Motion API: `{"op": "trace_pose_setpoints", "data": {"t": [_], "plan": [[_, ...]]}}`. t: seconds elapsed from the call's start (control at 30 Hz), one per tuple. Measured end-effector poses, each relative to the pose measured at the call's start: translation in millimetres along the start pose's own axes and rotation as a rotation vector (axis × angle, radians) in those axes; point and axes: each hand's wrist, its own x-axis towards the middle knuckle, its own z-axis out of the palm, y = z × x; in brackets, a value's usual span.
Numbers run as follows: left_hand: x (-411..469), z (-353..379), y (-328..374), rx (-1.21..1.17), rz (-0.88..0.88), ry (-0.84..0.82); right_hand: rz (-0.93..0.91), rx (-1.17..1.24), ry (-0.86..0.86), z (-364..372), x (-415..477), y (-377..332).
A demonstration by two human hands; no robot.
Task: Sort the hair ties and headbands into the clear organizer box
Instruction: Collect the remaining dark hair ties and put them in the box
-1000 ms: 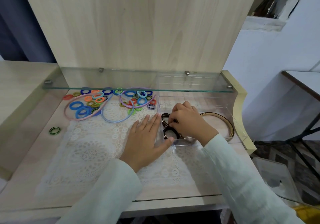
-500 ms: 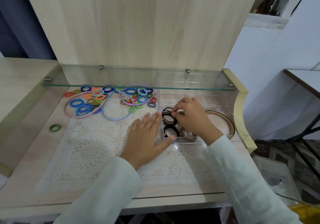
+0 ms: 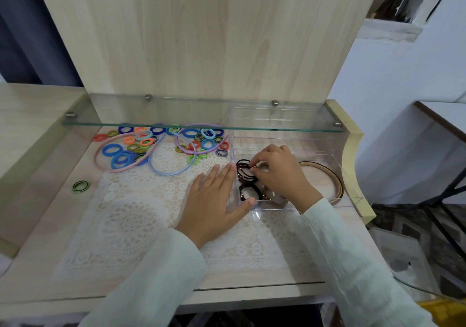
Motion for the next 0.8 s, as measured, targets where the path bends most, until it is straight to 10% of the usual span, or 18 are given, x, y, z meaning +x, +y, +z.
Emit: {"op": "trace_pose_setpoints", "data": {"t": [0.47,0.8], "plan": [[2,1,-1,-0.037,-0.005,0.022,0.062,-0.113,0.050,15,6,-2],[14,-12,-2,-0.185,-0.070,0.280,0.144,0.346,0.073,12,8,3]]}}
